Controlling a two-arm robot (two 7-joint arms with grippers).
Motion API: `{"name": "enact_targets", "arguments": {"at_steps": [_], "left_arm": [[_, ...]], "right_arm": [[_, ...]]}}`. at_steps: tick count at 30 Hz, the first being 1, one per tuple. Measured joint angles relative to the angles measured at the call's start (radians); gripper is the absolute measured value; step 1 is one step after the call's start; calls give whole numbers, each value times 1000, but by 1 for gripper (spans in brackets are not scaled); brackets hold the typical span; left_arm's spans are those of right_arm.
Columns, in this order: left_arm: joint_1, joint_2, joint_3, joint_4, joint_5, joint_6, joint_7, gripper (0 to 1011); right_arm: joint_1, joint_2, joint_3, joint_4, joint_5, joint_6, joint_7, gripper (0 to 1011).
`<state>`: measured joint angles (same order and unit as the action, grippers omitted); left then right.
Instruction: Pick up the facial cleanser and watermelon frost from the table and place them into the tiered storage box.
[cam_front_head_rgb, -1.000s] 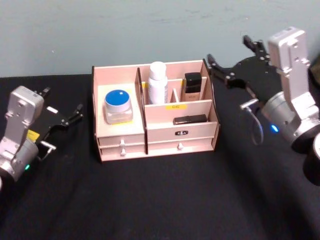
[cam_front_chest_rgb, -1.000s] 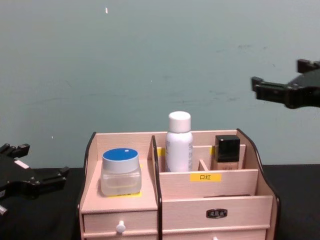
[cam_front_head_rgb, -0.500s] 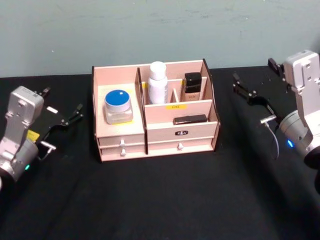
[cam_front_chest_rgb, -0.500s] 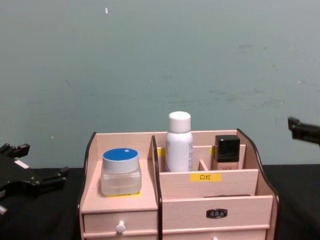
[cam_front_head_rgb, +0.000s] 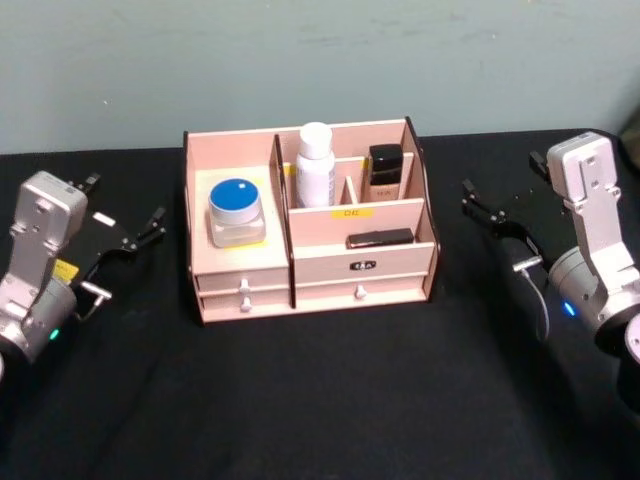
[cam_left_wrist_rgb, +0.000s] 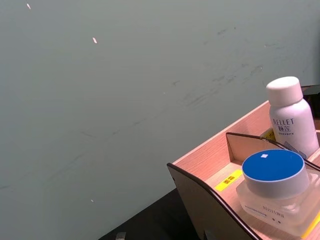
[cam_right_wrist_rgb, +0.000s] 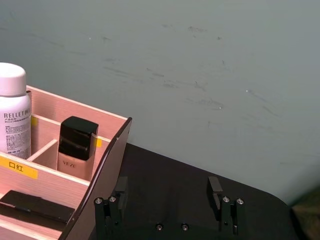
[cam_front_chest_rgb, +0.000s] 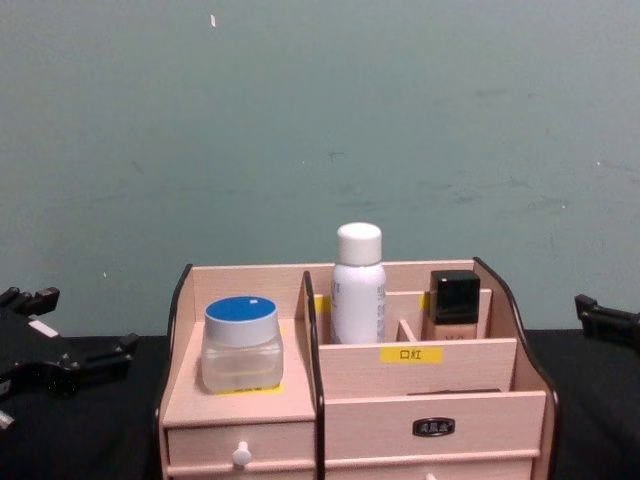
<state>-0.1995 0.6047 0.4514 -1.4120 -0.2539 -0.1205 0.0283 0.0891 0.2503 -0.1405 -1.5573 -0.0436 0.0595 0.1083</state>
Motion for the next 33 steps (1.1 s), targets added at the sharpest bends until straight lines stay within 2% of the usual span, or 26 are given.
{"name": "enact_targets", "arguments": {"at_steps": [33], "left_arm": [[0,0,0,0,0,0,0,1010]], "right_arm": [[1,4,-2,-11,7,2,3,1002]]}}
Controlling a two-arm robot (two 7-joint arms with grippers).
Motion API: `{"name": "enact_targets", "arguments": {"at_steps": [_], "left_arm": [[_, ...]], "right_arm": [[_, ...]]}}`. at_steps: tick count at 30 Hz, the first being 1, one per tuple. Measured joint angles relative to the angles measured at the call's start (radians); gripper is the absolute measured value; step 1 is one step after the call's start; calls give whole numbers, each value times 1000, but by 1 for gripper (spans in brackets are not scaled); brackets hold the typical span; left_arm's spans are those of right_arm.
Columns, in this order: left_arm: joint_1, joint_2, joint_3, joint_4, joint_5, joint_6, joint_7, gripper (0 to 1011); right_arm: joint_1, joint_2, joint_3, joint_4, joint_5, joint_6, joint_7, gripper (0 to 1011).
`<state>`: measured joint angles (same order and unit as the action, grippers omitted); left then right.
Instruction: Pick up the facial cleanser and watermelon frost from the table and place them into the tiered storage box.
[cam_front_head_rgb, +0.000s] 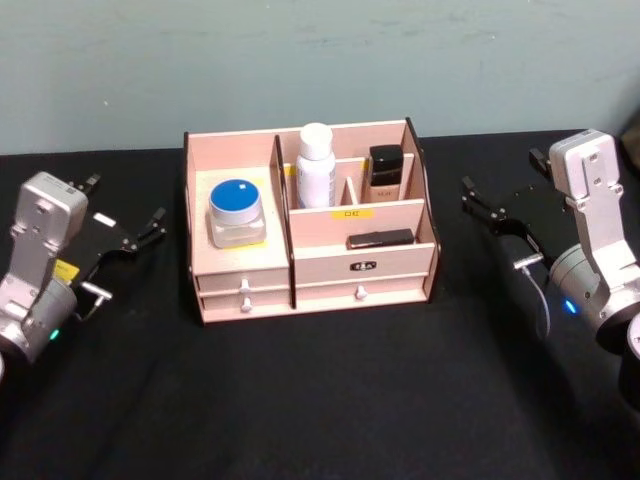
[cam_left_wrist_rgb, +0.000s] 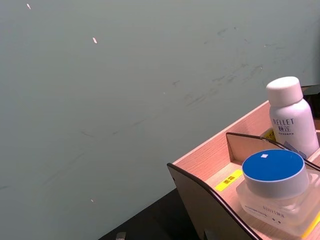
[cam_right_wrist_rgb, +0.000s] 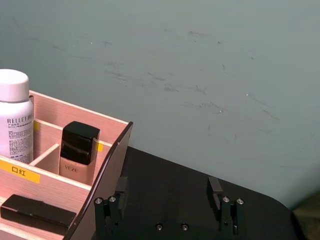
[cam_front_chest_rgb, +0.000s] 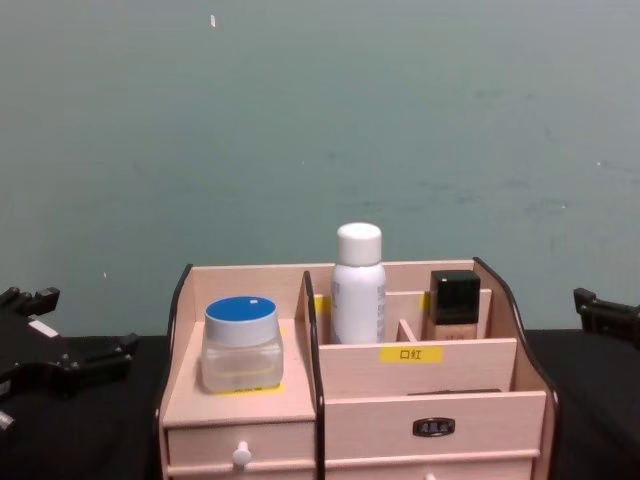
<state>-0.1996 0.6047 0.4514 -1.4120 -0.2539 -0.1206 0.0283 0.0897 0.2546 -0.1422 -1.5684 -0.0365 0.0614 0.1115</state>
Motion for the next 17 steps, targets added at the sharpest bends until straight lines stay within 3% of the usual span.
{"name": "enact_targets", "arguments": {"at_steps": [17], "left_arm": [[0,0,0,0,0,0,0,1010]], "right_arm": [[0,0,0,0,1,0,0,1002]]}}
